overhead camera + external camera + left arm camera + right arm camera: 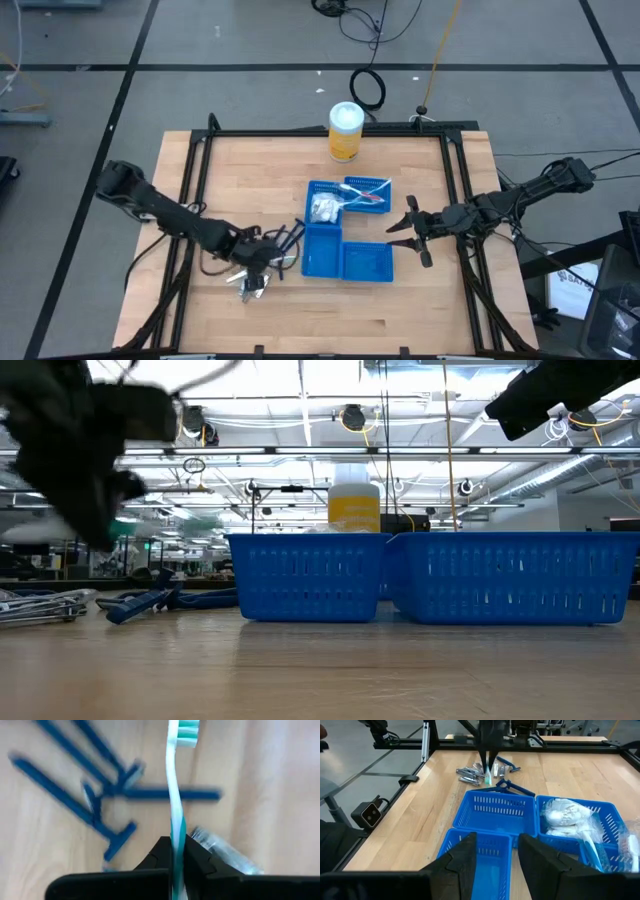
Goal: Pick & Place Travel size toiletries
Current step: Put the green toothbrush into the top right blue bin
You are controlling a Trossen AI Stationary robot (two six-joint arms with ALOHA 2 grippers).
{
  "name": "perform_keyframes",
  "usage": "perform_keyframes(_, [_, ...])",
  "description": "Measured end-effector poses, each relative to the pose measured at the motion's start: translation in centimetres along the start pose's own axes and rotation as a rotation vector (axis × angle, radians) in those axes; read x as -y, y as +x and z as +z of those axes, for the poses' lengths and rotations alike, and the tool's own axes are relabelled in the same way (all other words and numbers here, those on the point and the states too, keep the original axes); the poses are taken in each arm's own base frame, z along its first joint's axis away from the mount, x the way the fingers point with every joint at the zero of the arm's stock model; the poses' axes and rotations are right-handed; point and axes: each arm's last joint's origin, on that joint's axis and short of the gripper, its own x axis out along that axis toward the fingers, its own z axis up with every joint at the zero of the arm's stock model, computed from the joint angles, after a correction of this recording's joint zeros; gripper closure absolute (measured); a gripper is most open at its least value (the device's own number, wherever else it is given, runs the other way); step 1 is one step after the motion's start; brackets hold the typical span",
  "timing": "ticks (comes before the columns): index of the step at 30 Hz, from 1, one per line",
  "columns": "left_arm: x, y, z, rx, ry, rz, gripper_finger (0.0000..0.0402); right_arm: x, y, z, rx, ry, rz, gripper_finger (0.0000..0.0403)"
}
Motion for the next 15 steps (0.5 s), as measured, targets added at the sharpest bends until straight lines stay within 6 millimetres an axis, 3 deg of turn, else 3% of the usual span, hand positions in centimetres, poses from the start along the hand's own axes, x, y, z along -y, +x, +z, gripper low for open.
perform_keyframes(5, [0.2,-4.0,1.2,0.312,0.126,0.042,0.0396,0.2,0.3,-0.1,0.003,-0.020,-0.093,0.0271])
perform_keyframes(9, [-0.3,-7.1,3.3,0.632,0.238,0.193,0.0389,0.8,1.2,0.0,0.012,-0.083,-0.251,0.0271])
perform_keyframes(15, [-3.0,-8.3,7.4,0.877,0.347,0.321,0.0396,2.3,3.9,1.2,0.122,-0.144,-0.316,0.0271])
